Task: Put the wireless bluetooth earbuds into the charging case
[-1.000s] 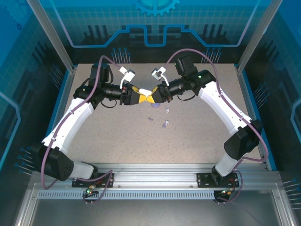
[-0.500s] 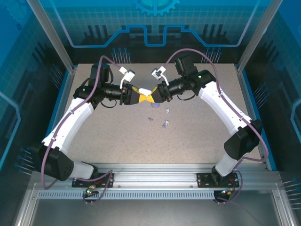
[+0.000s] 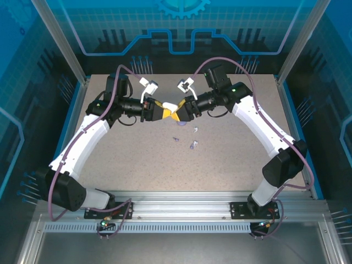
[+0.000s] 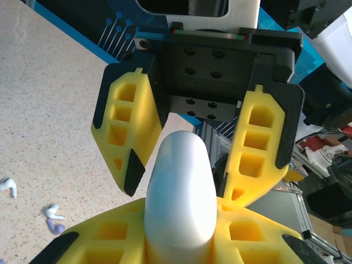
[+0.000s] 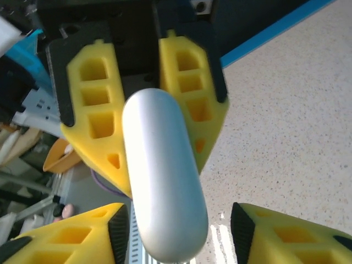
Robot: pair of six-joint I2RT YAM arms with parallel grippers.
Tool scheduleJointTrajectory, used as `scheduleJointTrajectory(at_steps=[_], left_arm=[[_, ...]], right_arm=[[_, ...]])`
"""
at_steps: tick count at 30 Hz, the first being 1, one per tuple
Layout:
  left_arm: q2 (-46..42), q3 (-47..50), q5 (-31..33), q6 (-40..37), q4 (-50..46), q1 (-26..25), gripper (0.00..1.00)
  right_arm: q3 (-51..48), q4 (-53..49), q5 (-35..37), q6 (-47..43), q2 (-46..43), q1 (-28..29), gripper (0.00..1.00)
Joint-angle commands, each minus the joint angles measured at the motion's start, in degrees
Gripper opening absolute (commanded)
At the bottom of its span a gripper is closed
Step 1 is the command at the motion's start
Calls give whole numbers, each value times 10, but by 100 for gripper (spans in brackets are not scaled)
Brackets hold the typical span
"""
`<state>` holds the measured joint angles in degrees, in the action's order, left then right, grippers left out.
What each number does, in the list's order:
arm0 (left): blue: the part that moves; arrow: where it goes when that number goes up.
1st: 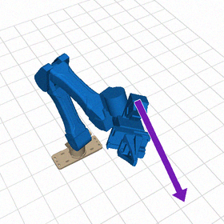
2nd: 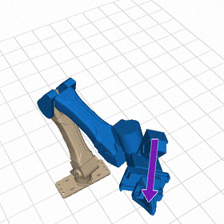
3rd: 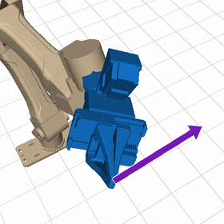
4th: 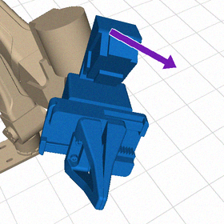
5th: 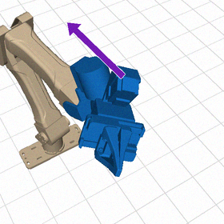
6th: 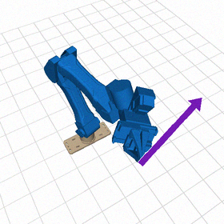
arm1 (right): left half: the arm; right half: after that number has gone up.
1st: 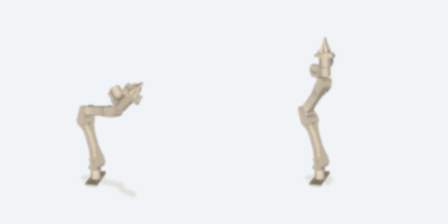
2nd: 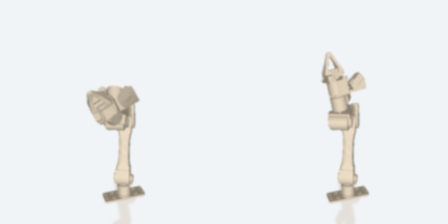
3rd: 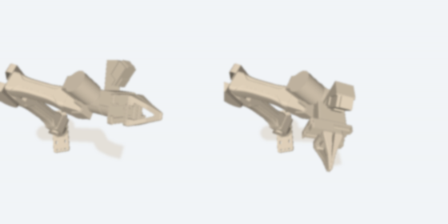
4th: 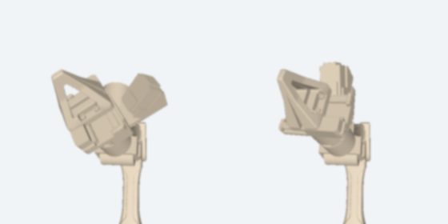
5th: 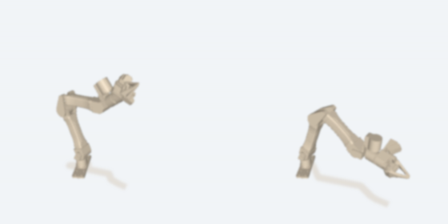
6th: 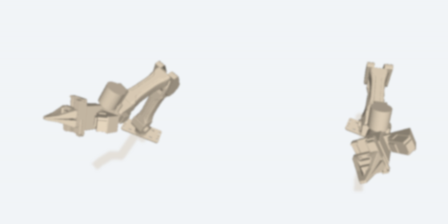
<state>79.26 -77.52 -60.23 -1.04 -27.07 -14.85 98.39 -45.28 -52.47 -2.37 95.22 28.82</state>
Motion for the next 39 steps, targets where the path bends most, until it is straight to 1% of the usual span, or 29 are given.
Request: scheduleJointTrajectory(at_steps=[1, 5, 8, 11, 13, 17, 22, 25, 33, 39], left_arm=[[-4, -3, 14, -9, 37, -4, 6], [-28, 49, 9, -51, 103, -5, 6], [-45, 80, 0, -94, 136, -5, 5], [-42, 82, -33, -142, 131, -6, 4], [-29, 66, -44, -143, 112, -8, 4], [-10, 37, -54, -182, 59, -22, 5], [-9, 35, -53, -189, 56, -32, 5], [-10, 35, -50, -196, 49, -36, 5], [-11, 33, -48, -198, 42, -37, 5], [-12, 28, -54, -203, 35, -37, 6]], right_arm=[[-25, 16, 36, 4, -45, -14, 62], [-69, 55, 57, 14, -82, -38, 64], [-103, 77, 60, -26, -114, -39, 67], [-125, 89, 65, -61, -143, -36, 69], [-115, 69, 52, -79, -146, -36, 68], [-74, 20, 36, -99, -122, -31, 68], [-13, -38, 43, -121, -77, -14, 68], [18, -64, 36, -125, -53, -10, 67], [41, -80, 27, -135, -33, 3, 66], [41, -75, 54, -127, -28, 7, 66]])
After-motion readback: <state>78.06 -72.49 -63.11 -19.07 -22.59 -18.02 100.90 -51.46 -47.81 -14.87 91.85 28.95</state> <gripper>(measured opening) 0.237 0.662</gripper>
